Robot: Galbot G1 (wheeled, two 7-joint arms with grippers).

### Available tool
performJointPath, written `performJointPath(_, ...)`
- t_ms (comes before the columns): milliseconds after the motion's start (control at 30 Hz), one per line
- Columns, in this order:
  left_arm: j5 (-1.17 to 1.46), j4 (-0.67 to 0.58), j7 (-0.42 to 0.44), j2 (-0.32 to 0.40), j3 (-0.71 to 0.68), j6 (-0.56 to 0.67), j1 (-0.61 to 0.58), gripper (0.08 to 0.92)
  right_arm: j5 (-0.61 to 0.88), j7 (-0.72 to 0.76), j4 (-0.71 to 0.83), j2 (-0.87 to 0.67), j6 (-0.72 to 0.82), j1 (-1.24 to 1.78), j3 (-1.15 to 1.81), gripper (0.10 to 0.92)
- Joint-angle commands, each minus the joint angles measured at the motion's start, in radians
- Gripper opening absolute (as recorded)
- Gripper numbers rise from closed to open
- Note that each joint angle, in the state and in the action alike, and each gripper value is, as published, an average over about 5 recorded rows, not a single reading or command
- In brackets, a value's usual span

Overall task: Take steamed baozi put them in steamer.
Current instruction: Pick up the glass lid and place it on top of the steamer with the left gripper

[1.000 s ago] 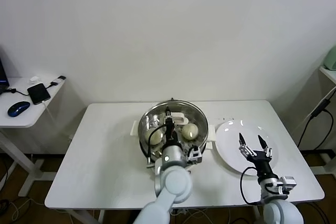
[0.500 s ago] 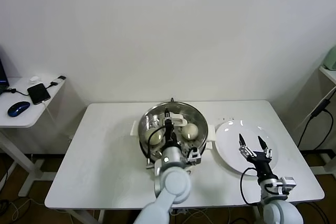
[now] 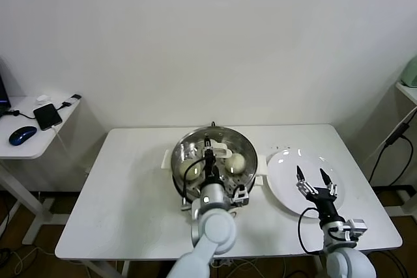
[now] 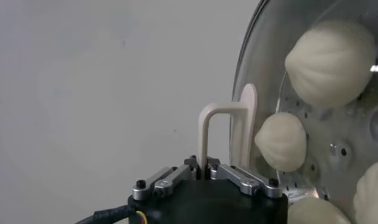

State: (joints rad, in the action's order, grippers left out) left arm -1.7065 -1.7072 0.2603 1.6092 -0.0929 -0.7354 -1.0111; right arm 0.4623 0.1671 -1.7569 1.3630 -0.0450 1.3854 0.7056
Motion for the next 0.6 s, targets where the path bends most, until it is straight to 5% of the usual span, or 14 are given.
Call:
performJointPath(33,0.007,-0.001,0.009,0.049,0.000,-0.021,0.000,0.159,0.002,0.000,0.001,0.000,-0.001,0.001,0.000,0.823)
performJointPath(300,0.021,-0.070,0.019,0.049,-0.002,0.032,-0.026,0.186,0.003,0.001,0.000,-0.001,0.000,-0.003,0.001,0.823)
performJointPath(600,0.031,-0.221,0.088,0.049,-0.037,0.041,-0.101,0.432,0.002,0.001,0.001,-0.001,0.000,-0.006,0.002,0.823)
